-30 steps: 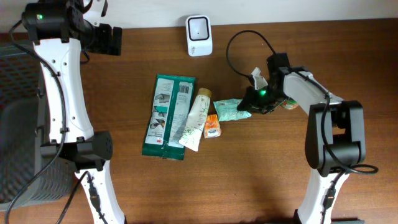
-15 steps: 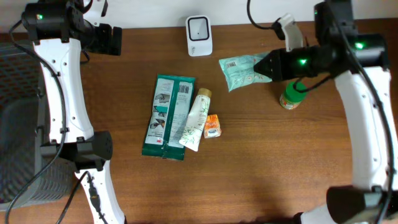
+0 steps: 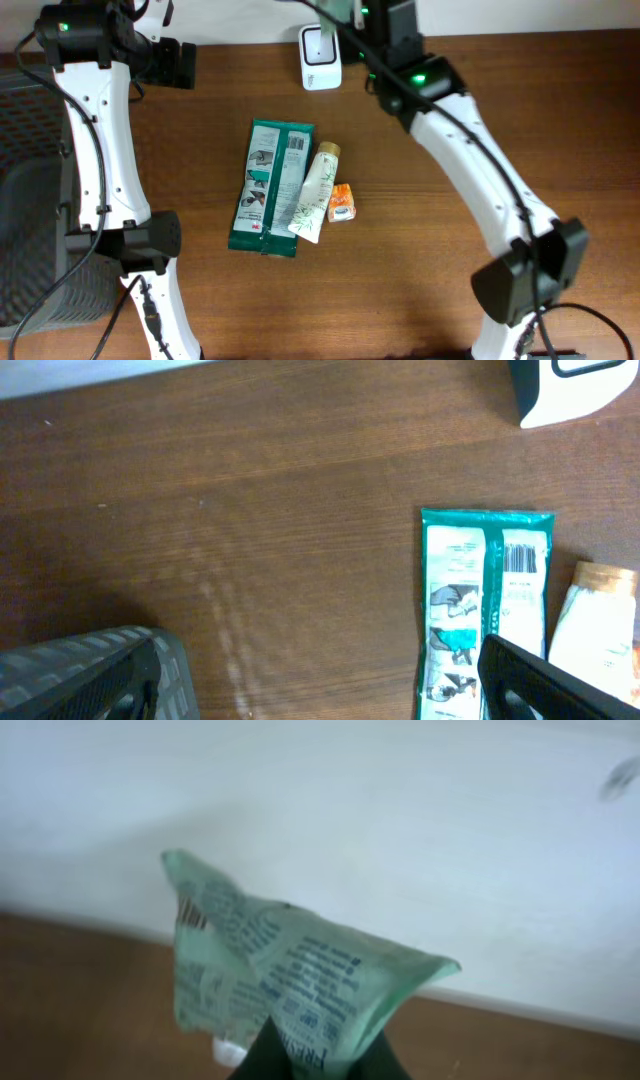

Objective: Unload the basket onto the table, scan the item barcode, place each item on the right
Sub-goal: 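Lift the pouch and carry it up toward the white scanner, then hold the pouch barcode in front of the scanner, then carry the pouch right and set it down beside the jar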

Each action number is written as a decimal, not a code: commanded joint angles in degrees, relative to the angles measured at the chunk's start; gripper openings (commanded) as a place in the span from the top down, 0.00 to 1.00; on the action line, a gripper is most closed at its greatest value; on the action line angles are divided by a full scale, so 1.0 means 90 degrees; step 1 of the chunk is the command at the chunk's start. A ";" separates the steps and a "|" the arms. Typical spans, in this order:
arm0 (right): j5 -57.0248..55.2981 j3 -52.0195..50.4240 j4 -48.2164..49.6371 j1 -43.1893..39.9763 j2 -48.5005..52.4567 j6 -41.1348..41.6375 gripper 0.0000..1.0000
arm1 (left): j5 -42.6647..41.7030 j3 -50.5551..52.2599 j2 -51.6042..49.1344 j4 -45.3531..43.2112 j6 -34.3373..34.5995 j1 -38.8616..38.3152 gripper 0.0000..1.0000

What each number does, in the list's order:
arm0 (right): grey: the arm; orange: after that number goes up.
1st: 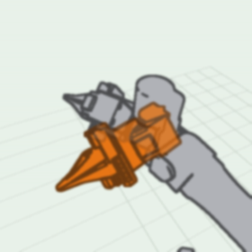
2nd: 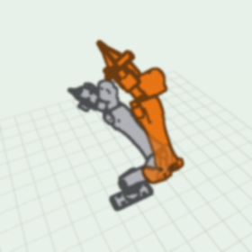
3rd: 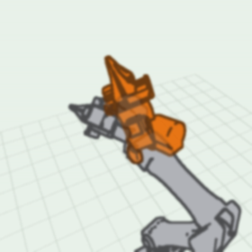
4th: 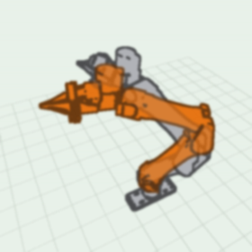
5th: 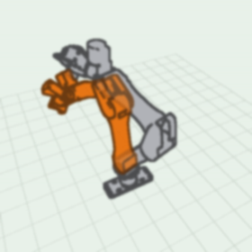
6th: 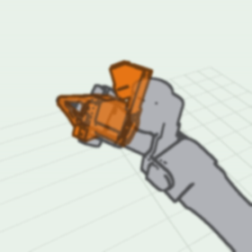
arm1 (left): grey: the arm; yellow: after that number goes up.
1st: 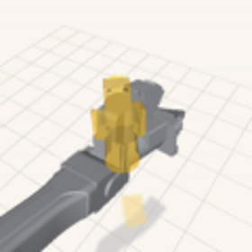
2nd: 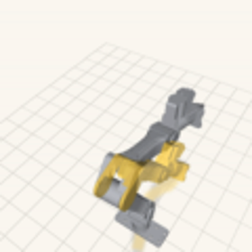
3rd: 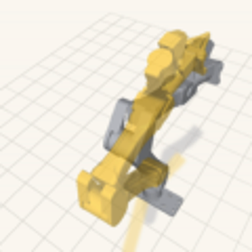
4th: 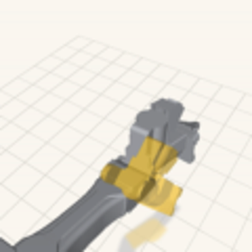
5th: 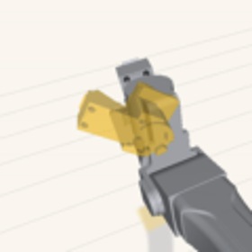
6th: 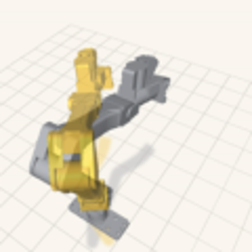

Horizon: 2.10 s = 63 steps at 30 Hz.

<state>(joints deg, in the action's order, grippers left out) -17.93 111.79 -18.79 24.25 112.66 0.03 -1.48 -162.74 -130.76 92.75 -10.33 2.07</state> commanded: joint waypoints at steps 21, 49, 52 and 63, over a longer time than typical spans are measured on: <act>-0.0884 0.0104 0.3976 0.0228 0.2883 -0.7359 0.96 | -0.0049 -0.0019 0.0032 -0.0005 -0.0080 0.0044 0.01; -0.0007 -0.0899 -0.6142 -0.0971 -0.0580 0.1724 0.96 | -0.0049 -0.0019 0.0032 -0.0007 -0.0080 0.0044 0.01; -0.0027 -0.1872 -0.5583 -0.1542 -0.0580 0.1719 0.96 | -0.0049 -0.0019 0.0032 -0.0005 -0.0080 0.0044 0.01; -0.0073 -0.2909 -0.4257 -0.2951 -0.0580 0.1695 0.96 | -0.0049 -0.0019 0.0032 -0.0007 -0.0080 0.0039 0.01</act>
<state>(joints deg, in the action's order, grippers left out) -18.31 85.73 -57.69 -0.58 107.96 14.81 -1.48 -162.74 -130.76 92.77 -10.50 2.07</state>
